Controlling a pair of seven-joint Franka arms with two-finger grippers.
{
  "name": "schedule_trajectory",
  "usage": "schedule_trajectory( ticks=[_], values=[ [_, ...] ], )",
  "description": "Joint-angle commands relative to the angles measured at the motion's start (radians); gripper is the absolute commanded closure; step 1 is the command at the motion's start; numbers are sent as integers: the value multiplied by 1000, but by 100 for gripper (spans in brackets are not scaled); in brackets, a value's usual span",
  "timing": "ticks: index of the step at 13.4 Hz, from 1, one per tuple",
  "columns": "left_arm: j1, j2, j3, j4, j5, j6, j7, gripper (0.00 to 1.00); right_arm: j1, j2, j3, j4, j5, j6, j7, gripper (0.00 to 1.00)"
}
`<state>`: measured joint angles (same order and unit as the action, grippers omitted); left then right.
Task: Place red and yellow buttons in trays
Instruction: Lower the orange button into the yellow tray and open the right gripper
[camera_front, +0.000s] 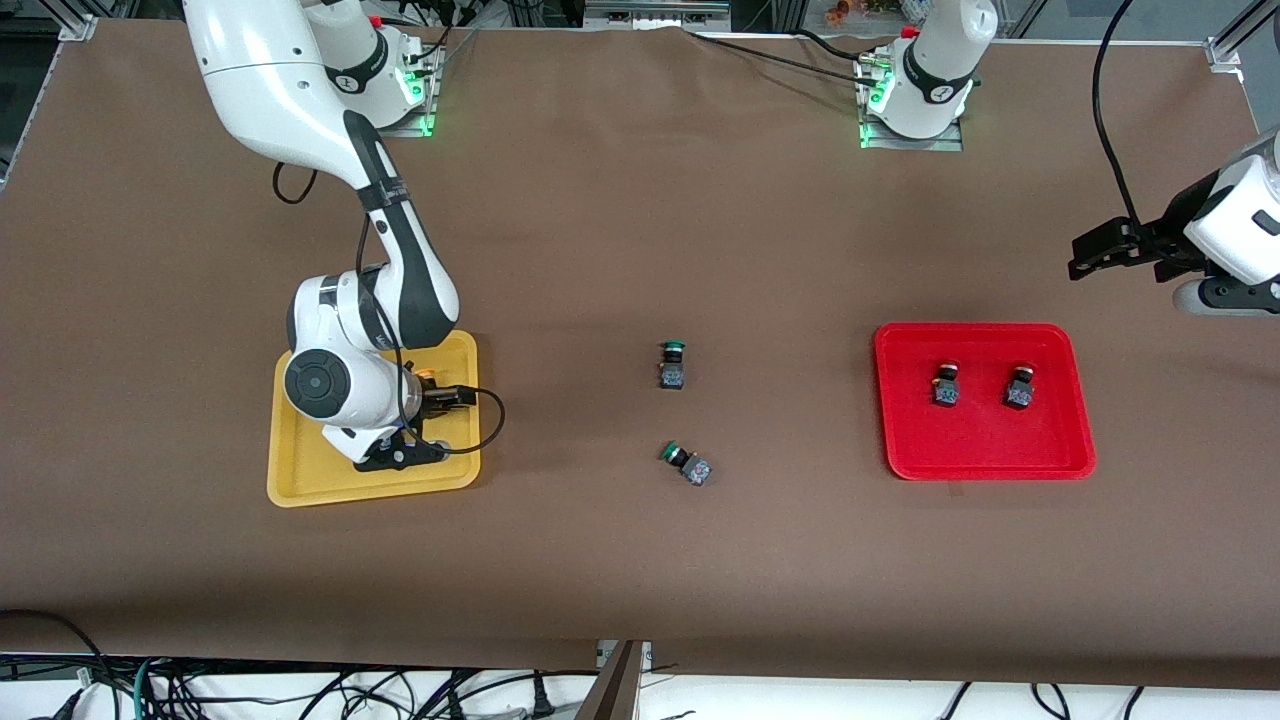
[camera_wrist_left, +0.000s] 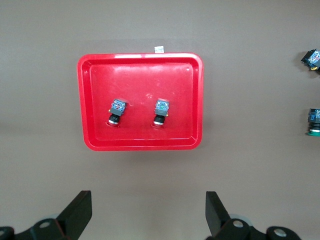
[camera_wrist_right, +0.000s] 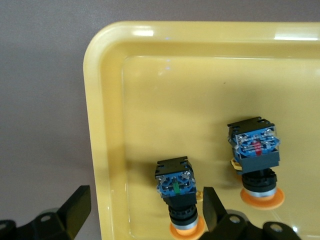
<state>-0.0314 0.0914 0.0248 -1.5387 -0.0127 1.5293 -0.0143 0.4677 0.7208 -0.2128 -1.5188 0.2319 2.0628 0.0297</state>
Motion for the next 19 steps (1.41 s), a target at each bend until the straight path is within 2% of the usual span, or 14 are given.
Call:
schedule_trajectory(
  ticks=[1, 13, 16, 19],
  values=[
    [-4, 31, -2, 74, 5, -23, -9, 0, 2, -12, 0, -6, 18, -12, 7, 1],
    [-2, 42, -2, 81, 5, -24, -9, 0, 3, -35, -2, -4, 1, -12, -13, 1],
    [-1, 42, -2, 81, 5, -29, -9, 0, 8, -110, -2, -21, 1, -26, -7, 1],
    [-1, 42, -2, 81, 5, -31, -9, 0, 8, -222, -7, -29, 1, -120, 7, 1]
  ],
)
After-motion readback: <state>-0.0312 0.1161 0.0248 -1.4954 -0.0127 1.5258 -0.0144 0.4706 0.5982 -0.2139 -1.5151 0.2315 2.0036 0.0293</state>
